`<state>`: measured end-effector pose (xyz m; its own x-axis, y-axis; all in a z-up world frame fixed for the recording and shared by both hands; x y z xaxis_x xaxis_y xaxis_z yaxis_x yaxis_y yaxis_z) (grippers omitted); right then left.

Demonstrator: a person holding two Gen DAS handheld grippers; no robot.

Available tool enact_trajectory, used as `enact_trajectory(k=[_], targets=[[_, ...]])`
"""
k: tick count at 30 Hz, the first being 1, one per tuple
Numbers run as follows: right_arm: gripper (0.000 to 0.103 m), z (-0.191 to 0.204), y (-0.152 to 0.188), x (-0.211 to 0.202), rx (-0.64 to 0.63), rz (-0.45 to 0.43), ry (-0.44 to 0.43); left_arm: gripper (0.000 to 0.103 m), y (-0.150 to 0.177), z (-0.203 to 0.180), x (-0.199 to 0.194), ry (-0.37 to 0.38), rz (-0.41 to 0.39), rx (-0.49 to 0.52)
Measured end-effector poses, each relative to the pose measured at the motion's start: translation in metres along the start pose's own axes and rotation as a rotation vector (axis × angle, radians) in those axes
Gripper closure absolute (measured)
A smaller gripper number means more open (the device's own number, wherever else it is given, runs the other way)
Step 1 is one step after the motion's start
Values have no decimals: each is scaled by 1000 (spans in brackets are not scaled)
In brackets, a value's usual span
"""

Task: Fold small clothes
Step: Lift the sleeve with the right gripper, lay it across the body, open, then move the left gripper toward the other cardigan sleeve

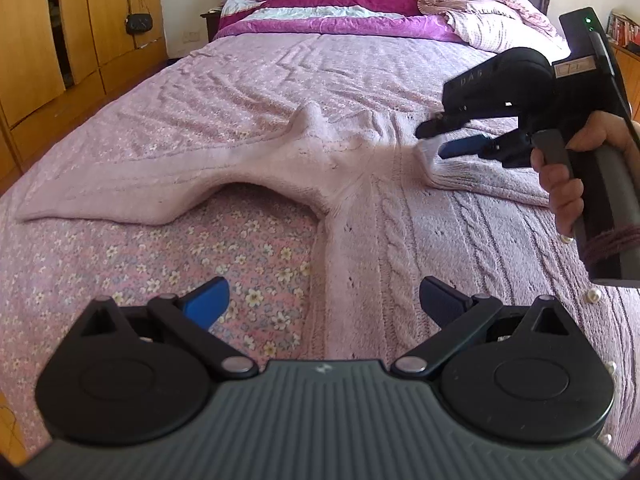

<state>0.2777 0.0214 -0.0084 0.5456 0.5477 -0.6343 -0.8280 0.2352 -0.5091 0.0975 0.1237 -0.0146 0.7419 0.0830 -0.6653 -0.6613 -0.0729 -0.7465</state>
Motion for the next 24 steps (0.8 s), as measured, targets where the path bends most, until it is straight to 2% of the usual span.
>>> enact_trajectory(k=[1,3,10,16,20,24], targets=[[56,-1,1,-1,20,5,-15,0,0,-1,1,0,3,8],[47,-3,2,-5,46,4,-35,0,0,-2,4,-6,7,20],[45,-19,4,-46,-11,-24,4,0,-9,-7,18,6,20,25],[35,-63,14,-108,-152,-84,163,0,-13,-10,23,0,28,14],[32,-101,31,-145,-148,-118,243,0,-10,-11,22,-3,33,6],[29,-121,53,-165,-152,-127,285,0,-8,-11,21,-14,42,2]])
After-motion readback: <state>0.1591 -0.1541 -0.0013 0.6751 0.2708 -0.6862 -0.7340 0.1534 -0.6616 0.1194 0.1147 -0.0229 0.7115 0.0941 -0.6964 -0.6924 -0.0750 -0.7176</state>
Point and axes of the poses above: each gripper's, at about its wrist camera, not at the fingertips, and x roughly the way its jaws point, z to its left, y to its underside, the point moved 9 cm from there along x, roughly the way its jaws point, and after that the axes turned 1 degree about -z, right-handed, at the moved point
